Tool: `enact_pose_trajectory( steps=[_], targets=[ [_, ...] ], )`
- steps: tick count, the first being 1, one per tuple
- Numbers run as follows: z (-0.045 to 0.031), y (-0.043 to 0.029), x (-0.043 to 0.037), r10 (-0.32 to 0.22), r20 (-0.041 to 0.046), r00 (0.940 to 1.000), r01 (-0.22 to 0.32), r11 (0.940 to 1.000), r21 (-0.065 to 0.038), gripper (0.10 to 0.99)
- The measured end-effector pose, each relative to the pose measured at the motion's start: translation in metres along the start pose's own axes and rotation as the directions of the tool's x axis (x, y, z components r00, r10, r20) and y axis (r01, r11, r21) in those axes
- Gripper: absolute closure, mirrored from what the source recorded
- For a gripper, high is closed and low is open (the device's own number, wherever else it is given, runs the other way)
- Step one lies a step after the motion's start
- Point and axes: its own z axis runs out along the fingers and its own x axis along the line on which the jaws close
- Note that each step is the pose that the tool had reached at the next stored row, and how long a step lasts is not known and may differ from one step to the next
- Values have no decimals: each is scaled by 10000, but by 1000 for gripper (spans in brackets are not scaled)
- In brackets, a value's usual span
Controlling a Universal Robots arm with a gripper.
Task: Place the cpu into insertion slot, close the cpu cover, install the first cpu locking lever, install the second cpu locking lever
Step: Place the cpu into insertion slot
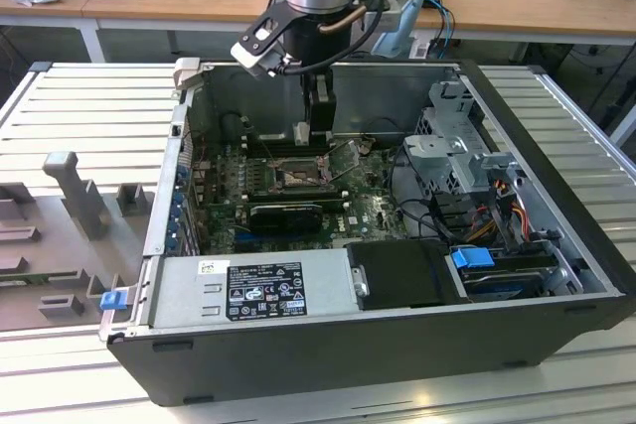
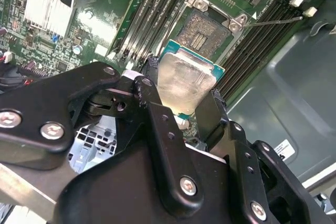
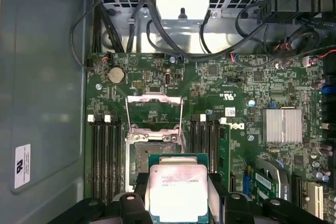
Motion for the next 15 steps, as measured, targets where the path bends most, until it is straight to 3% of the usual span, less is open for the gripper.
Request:
enact_pose_trajectory(
  steps=[15],
  targets=[
    [71,-3,-1,0,-1,10000,0,10000,0,557]
  ],
)
